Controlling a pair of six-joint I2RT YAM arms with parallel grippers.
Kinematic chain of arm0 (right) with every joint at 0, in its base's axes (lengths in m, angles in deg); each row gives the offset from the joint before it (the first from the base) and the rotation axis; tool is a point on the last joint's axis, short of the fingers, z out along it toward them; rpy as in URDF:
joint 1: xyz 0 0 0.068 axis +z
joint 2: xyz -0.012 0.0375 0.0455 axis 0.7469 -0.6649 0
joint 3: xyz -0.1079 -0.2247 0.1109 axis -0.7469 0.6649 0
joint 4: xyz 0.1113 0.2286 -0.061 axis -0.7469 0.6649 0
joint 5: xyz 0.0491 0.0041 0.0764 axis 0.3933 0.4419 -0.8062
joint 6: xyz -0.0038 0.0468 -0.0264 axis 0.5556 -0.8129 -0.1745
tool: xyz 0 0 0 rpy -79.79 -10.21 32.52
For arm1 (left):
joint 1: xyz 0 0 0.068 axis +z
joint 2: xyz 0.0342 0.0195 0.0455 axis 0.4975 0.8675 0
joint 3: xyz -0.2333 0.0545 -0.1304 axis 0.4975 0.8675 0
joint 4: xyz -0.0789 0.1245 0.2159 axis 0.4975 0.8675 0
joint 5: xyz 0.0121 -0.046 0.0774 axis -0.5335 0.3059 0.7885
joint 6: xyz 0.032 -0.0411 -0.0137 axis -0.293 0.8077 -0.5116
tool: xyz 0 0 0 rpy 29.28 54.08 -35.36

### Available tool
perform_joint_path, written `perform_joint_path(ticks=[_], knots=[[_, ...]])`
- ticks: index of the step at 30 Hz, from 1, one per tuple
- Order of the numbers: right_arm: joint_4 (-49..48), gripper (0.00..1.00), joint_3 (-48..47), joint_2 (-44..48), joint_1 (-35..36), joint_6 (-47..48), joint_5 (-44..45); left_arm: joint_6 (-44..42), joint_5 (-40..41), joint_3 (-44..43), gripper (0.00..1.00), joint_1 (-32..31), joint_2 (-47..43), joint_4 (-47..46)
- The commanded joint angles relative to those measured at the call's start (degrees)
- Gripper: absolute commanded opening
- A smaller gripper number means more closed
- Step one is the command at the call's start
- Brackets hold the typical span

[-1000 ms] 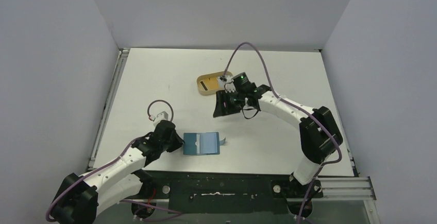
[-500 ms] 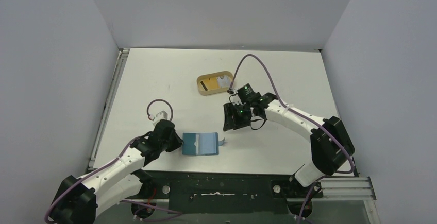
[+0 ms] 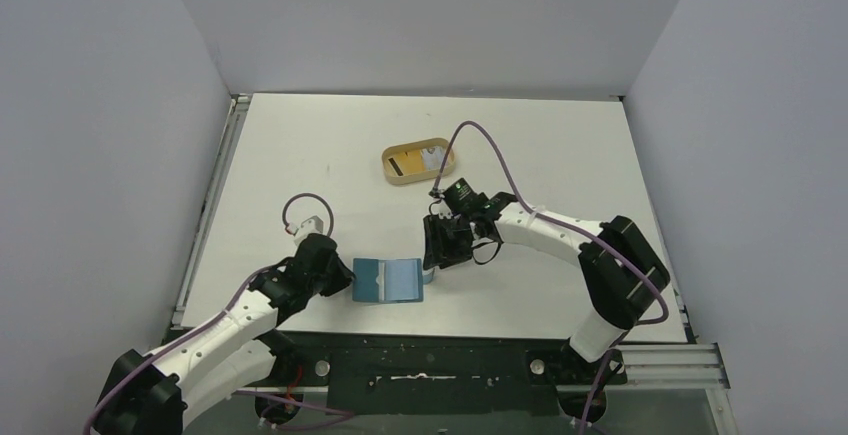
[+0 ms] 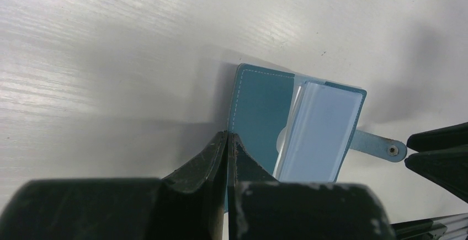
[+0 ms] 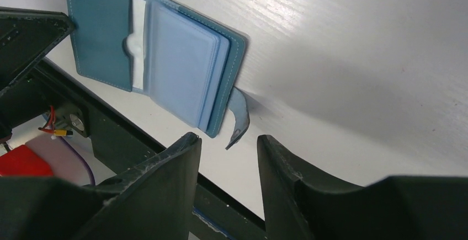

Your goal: Take the credit cards out of the card holder

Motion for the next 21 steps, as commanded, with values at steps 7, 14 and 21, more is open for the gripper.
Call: perform_joint_path(ticks=[7,14,21], knots=[[-4.51,0.33,0.89,-1.21,0.46,-2.65,0.00,0.24,0.94,-0.48,0.00,0.20,-1.92,0.58],[-3.98,0.29,1.19,-1.44,0.89,-2.74,-0.74,0.33,0.90,-0.25,0.00,0.21,-2.26,0.80],[-3.78,0.01,1.54,-1.58,0.93,-2.41,-1.18,0.51,0.92,-0.03,0.00,0.20,-2.84,1.20]])
